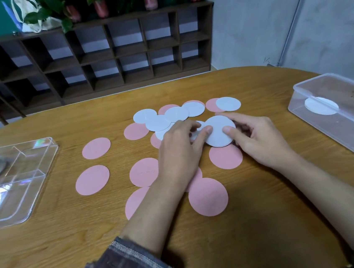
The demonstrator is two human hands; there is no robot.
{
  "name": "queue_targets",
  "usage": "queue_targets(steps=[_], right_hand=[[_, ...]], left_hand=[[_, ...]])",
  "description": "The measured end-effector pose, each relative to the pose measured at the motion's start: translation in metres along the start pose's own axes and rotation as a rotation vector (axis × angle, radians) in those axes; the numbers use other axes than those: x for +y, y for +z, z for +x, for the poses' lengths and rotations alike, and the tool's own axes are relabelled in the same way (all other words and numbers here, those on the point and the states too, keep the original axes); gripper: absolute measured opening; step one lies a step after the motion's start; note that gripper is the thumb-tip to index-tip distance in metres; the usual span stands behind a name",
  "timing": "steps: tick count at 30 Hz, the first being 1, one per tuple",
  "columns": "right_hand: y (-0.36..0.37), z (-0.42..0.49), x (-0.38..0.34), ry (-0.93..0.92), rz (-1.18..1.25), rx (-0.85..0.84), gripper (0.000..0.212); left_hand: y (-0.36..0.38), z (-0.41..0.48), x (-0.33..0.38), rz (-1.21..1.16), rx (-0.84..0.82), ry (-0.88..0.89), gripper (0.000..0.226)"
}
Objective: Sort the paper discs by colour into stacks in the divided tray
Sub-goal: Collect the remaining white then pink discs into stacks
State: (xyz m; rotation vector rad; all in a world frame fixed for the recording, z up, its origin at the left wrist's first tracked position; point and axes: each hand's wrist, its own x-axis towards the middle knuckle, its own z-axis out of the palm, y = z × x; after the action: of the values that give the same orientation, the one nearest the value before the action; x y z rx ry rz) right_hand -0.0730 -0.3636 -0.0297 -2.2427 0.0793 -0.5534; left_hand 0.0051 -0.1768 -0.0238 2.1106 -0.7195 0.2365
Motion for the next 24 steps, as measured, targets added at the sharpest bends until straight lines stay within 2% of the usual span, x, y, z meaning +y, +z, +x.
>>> queue_targets(steps=[3,6,14,19,24], right_hand=[[-0.0042,0.0027,0.0039,0.048,-0.025,0.1,0.035],[-0.0072,0.0055,0.0078,0.105,-0.032,0.152,0.032],[-0.0078,0.0051,0.0058,0.121,-0.059,0.15,0.032],[-0.0079,0.0051,0.0076,0.118,-0.05,0.167,0.033],[-0.0078,0.0046,0.0044,0.103,-0.024,0.172,0.033]], left_hand=[[0.0025,0.0014,-0.0034,0.215,-0.166,0.077,0.052],[0.0029,-0.0005,-0.0032,0.321,-0.26,0.051,0.056],[-0.0055,0.0006,-0.0006,0.335,-0.168,0.048,0.026],[-0.0054,0.0014,-0.0028,0.339,-0.11,0.097,0.031],[-0.0037,0.0,0.0021,0.209,0.069,0.153,0.022]])
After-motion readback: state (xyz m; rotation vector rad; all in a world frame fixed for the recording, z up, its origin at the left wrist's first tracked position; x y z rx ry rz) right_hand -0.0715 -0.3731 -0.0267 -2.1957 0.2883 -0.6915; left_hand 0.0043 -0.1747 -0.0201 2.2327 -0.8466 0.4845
